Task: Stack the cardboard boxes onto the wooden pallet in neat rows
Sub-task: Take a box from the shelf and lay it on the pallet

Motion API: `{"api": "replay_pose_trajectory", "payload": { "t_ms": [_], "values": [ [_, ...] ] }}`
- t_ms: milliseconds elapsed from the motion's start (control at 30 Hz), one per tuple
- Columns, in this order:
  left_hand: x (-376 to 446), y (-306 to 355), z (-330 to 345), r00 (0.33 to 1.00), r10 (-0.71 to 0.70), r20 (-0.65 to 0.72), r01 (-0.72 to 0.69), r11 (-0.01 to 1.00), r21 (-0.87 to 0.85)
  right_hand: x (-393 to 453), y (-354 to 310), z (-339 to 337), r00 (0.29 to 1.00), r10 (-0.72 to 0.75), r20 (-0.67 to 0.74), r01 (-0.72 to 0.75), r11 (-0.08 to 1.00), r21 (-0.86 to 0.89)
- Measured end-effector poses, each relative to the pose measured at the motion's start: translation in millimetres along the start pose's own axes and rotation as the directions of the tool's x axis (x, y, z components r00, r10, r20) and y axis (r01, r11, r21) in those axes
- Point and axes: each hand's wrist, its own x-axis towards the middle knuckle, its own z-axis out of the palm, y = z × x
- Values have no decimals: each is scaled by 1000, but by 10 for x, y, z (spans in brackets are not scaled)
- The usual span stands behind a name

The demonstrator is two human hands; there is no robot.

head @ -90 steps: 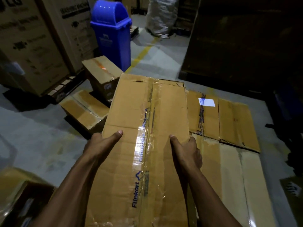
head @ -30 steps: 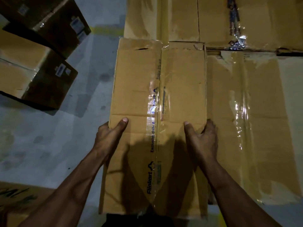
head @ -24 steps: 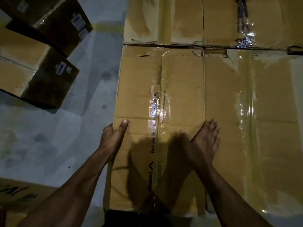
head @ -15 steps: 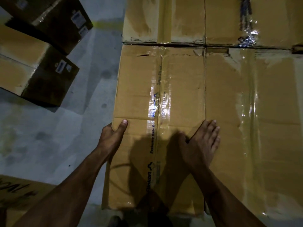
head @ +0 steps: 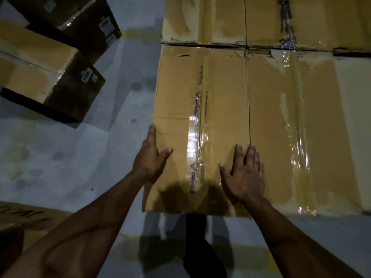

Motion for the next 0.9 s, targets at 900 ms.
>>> {"api": "replay_pose_trajectory", "payload": {
  "t_ms": [900],
  "values": [
    [-998,-713,240,979,133,157,-204,731,651,-866,267,242,999,-43,8,44,980,-193]
  ]
}}
